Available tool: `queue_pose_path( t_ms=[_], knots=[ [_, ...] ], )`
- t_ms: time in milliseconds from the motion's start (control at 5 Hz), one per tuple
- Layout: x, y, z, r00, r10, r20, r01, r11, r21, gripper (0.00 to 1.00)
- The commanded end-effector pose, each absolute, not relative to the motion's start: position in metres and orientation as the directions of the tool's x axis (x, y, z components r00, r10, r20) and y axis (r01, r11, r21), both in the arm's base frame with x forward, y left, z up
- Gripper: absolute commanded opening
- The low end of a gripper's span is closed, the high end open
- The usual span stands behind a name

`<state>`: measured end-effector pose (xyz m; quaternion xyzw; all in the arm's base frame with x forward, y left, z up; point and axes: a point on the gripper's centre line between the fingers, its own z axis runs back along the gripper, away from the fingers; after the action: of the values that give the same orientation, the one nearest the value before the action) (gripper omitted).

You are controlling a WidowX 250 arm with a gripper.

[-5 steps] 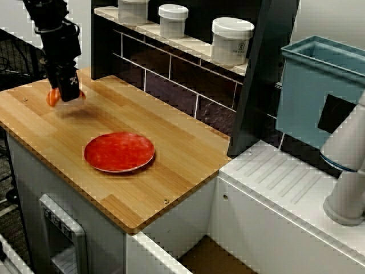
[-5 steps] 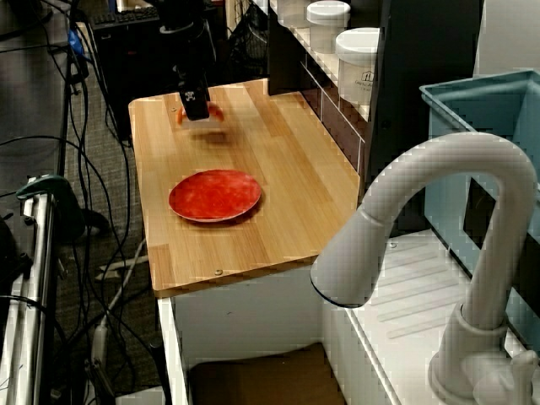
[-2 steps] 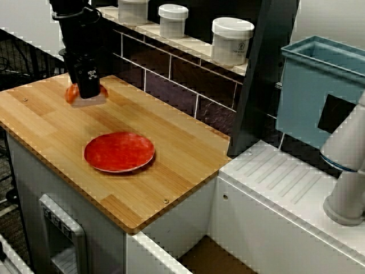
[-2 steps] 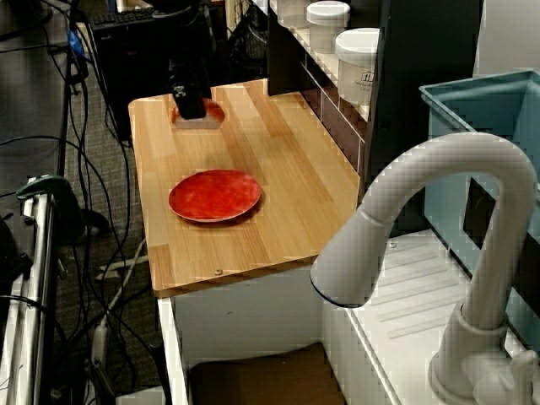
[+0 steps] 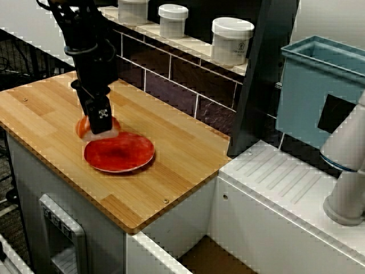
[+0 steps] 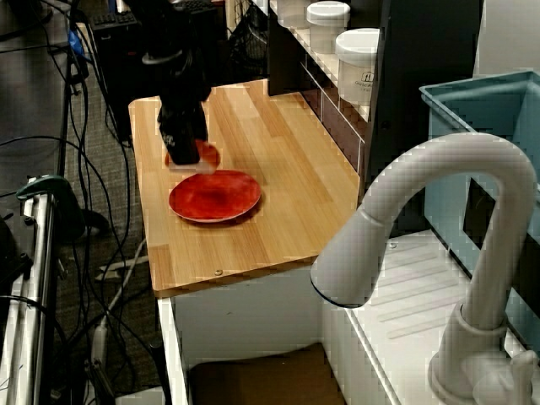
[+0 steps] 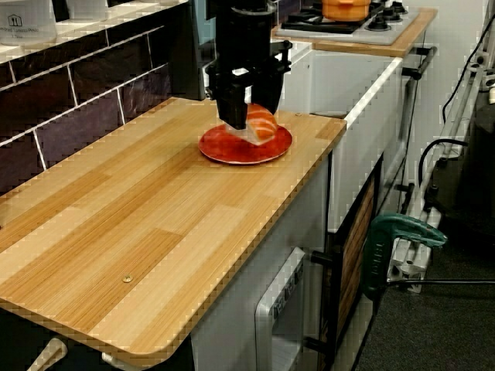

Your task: Put the object on the plate

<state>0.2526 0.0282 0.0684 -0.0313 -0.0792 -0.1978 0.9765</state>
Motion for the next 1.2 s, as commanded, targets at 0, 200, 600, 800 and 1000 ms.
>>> queue_pose_path(
  t_ms=[0,200,600,800,1000],
  knots=[
    [0.254,0.008,0.058,0.901,-0.388,0.193,0.393,0.919,0.014,0.0],
    [0.258,0.004,0.056,0.908,-0.375,0.187,0.381,0.924,0.005,0.0],
    [0.26,0.007,0.048,0.916,-0.363,0.174,0.364,0.931,0.026,1.0],
    [0.261,0.017,0.048,0.927,-0.339,0.163,0.341,0.94,0.016,1.0],
    [0.266,0.03,0.055,0.934,-0.313,0.174,0.316,0.949,0.008,1.0]
  ],
)
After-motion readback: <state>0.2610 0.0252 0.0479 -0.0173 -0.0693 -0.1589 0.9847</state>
